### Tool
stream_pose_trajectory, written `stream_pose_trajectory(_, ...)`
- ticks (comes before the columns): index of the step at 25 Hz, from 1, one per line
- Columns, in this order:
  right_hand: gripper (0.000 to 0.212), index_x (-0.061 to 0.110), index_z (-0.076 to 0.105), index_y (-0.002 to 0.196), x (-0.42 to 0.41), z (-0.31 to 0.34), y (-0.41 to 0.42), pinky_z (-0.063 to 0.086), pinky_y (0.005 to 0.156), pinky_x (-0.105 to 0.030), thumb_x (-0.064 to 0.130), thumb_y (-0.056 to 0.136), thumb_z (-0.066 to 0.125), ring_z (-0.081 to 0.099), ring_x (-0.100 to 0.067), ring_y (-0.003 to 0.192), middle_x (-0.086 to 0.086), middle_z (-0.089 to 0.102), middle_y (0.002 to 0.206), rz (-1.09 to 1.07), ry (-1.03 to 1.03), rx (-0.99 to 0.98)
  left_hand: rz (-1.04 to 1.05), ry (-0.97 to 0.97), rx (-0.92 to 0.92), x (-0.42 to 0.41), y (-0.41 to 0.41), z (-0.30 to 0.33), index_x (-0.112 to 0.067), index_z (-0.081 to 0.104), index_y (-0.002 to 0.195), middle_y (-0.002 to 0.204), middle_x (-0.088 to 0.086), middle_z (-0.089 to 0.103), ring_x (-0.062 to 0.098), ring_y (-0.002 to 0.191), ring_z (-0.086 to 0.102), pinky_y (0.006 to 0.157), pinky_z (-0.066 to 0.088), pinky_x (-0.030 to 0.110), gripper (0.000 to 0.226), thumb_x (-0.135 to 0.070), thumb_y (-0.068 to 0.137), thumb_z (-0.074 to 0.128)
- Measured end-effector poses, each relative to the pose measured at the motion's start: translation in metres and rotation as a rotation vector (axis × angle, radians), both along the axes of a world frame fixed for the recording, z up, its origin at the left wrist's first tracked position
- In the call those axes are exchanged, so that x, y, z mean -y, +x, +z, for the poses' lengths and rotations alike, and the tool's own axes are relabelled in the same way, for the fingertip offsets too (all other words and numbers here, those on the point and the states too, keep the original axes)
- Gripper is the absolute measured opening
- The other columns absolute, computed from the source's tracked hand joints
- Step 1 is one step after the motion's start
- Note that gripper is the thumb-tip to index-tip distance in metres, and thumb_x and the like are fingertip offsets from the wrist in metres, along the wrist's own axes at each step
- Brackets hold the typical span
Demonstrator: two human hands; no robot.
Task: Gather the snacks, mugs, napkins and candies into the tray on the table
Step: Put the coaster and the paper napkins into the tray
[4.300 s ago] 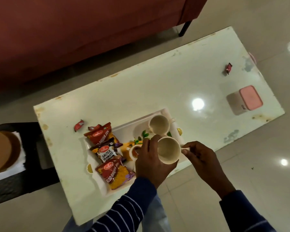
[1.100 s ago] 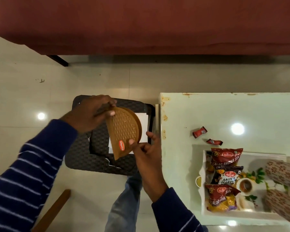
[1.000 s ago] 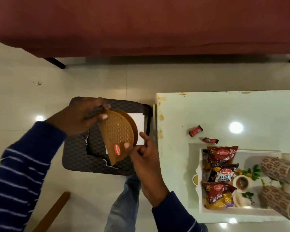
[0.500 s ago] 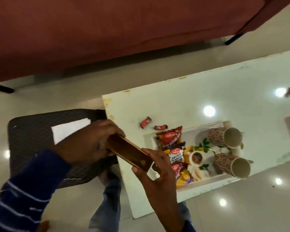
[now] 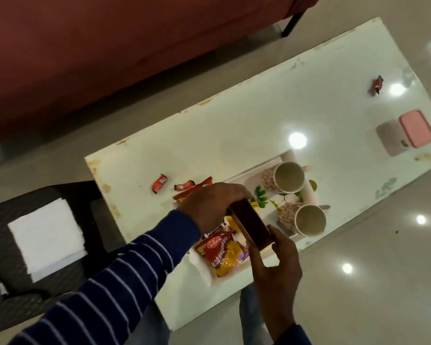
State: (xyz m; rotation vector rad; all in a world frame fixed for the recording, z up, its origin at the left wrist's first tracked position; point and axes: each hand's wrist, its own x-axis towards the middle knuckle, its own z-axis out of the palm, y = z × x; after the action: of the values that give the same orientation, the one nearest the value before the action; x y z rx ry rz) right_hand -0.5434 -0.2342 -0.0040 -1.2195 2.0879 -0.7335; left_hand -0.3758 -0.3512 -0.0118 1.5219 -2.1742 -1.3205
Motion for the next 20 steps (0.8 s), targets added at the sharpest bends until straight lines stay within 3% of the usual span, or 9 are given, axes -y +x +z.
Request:
stream_pose_trajectory(2,0.060,0.037,0.051,0.121,0.005,-0.019,-0.015,0.048,0.091,-0.031,0.016,0.074,0.082,0.048,0.016,0.108,0.033,0.049,0.116,-0.001,0.028,0.004,-0.002,0.027,0.047,0.003,-0.022,-0.012,-0.031,0.054,0.134,0.135,-0.002,0.058,0.017,0.120,0.055,0.099,0.049,0.033,0.064,0.008,0.082,0.056)
stream_pose_trajectory(6,0.055,0.027,0.058,0.122,0.014,-0.052,-0.034,0.049,0.096,-0.033,0.009,0.075,0.081,0.053,-0.006,0.113,0.015,0.055,0.121,-0.001,0.057,0.062,0.022,-0.011,0.114,0.006,-0.049,-0.030,-0.027,0.050,0.137,0.137,0.002,0.055,0.019,0.120,0.055,0.094,0.043,0.024,0.057,0.001,0.087,0.053)
stream_pose_trajectory(12,0.051,0.020,0.055,0.124,0.016,-0.074,-0.040,0.050,0.097,-0.033,0.012,0.080,0.079,0.053,-0.009,0.113,0.015,0.053,0.120,0.023,0.138,0.089,-0.059,0.033,0.215,0.009,-0.064,-0.058,-0.029,0.044,0.139,0.150,0.001,0.042,0.019,0.137,0.041,0.102,0.048,0.039,0.068,0.000,0.082,0.065)
stream_pose_trajectory(16,0.051,0.019,0.053,0.125,0.011,-0.080,-0.042,0.054,0.096,-0.036,0.014,0.081,0.078,0.055,-0.008,0.109,0.012,0.055,0.118,0.024,0.166,0.076,-0.104,0.089,0.275,0.009,-0.067,-0.064,-0.025,0.036,0.147,0.158,0.006,0.029,0.023,0.141,0.035,0.105,0.044,0.041,0.073,0.004,0.085,0.060)
stream_pose_trajectory(18,0.052,0.017,0.053,0.126,0.010,-0.082,-0.042,0.055,0.095,-0.040,0.016,0.080,0.078,0.055,-0.010,0.108,0.003,0.060,0.122,0.037,0.170,0.034,-0.108,0.091,0.300,0.007,-0.070,-0.059,-0.026,0.031,0.150,0.161,0.006,0.021,0.024,0.138,0.040,0.095,0.049,0.035,0.080,0.007,0.084,0.061)
stream_pose_trajectory(20,0.058,0.017,0.050,0.132,0.010,-0.080,-0.040,0.051,0.097,-0.037,0.024,0.081,0.078,0.056,-0.017,0.115,-0.004,0.057,0.133,0.026,0.205,0.002,-0.089,0.046,0.302,0.001,-0.067,-0.054,-0.029,0.026,0.151,0.162,0.003,0.018,0.025,0.129,0.049,0.075,0.049,0.027,0.086,0.011,0.082,0.060)
